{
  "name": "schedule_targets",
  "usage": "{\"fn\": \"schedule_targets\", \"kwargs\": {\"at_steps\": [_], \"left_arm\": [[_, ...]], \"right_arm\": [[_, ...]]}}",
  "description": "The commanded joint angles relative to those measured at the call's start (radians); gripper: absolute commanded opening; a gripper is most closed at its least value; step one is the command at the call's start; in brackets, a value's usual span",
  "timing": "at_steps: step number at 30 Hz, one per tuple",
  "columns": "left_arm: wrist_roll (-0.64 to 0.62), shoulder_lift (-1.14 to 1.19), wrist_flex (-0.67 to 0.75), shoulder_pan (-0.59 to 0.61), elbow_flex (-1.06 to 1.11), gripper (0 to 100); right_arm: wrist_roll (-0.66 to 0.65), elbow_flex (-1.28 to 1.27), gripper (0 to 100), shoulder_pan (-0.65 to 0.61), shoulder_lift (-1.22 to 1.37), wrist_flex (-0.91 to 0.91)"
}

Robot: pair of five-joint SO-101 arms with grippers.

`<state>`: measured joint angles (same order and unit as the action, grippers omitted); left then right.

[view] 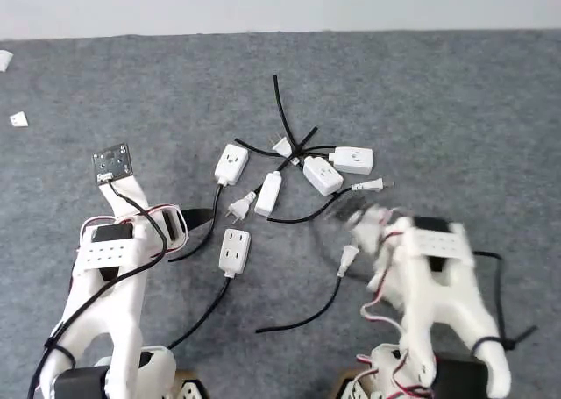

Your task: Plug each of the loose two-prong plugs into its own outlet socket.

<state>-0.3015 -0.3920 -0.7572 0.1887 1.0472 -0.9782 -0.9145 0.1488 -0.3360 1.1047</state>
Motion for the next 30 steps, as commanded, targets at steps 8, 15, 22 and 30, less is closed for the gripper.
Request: {"fn": "schedule_targets", "kwargs": {"at_steps": [8, 15, 22, 30], "left_arm": [[0.011, -0.005, 0.026, 0.006, -0.007, 42], [0.011, -0.005, 0.026, 0.006, -0.007, 42], [0.011, -0.005, 0.026, 0.006, -0.005, 42], [0.011, -0.005, 0.026, 0.006, -0.005, 42]], "right_arm": [[0.397, 0.301, 0.9, 0.475, 0.012, -0.015], [0.433, 0.146, 0.9, 0.559, 0.012, -0.160], [0.431, 0.026, 8.4, 0.561, 0.012, -0.340], [0.437, 0.029, 24.7, 0.573, -0.001, -0.340]]}}
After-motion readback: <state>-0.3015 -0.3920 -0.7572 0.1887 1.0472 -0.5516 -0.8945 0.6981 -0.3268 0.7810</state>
